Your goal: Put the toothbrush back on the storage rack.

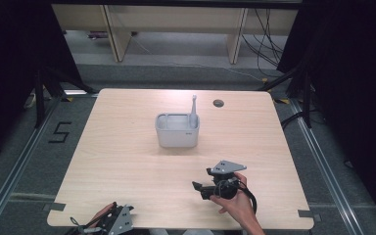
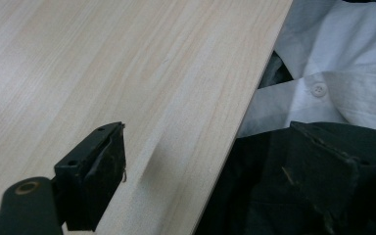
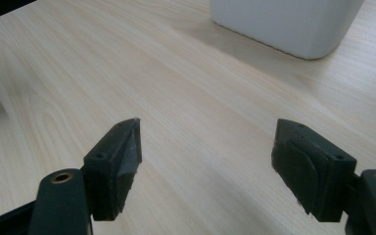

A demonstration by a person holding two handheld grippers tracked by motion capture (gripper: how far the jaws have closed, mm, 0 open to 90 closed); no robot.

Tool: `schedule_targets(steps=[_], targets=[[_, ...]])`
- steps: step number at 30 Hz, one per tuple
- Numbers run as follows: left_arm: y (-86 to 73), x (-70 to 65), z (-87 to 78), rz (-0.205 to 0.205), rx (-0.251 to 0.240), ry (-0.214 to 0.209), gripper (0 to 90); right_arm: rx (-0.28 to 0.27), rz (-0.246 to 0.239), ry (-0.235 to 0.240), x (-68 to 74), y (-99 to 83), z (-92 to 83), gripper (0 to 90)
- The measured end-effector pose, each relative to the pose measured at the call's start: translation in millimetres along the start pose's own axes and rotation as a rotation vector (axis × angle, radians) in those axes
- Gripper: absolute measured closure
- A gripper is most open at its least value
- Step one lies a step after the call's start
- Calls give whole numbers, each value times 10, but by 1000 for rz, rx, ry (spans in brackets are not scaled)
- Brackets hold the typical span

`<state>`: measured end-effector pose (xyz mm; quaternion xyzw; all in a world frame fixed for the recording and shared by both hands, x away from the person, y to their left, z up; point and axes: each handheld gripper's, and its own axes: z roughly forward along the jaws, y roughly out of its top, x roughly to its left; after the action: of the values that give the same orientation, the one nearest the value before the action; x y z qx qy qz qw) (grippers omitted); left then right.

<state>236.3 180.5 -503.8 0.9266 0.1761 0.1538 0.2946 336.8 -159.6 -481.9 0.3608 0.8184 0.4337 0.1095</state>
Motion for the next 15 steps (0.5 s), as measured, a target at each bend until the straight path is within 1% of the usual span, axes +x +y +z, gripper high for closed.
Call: schedule_targets(steps=[2, 3, 6, 7, 9, 10, 11, 12, 13, 14, 15], targets=[[-2, -3, 7, -1, -10, 1, 153, -4, -6, -12, -6, -22, -12, 272], [-2, -3, 8, 0, -10, 1, 153, 1, 1, -9, -3, -34, -22, 272], [-4, -1, 11, -3, -9, 2, 153, -6, -15, -4, -26, -65, -33, 271], [-4, -2, 10, -2, -10, 2, 153, -4, -1, -15, -14, -82, -47, 271], [-3, -3, 10, -2, -10, 1, 153, -4, -19, -13, -30, -97, -64, 268], [-3, -3, 11, -3, -8, 1, 153, -2, 2, 9, -19, -108, -67, 267], [-4, -3, 13, -4, -9, 1, 153, -1, -4, -9, -19, -113, -94, 265], [-4, -3, 12, -3, -8, 1, 153, -11, -18, -7, -27, -119, -100, 256], [-3, -4, 11, -2, -9, 1, 153, -4, 12, -7, -10, -129, -115, 242], [-3, -3, 10, -1, -9, 1, 153, -14, 2, 9, -20, -141, -116, 232], [-4, -2, 11, -3, -9, 1, 153, -8, 36, -1, 8, -152, -133, 222]])
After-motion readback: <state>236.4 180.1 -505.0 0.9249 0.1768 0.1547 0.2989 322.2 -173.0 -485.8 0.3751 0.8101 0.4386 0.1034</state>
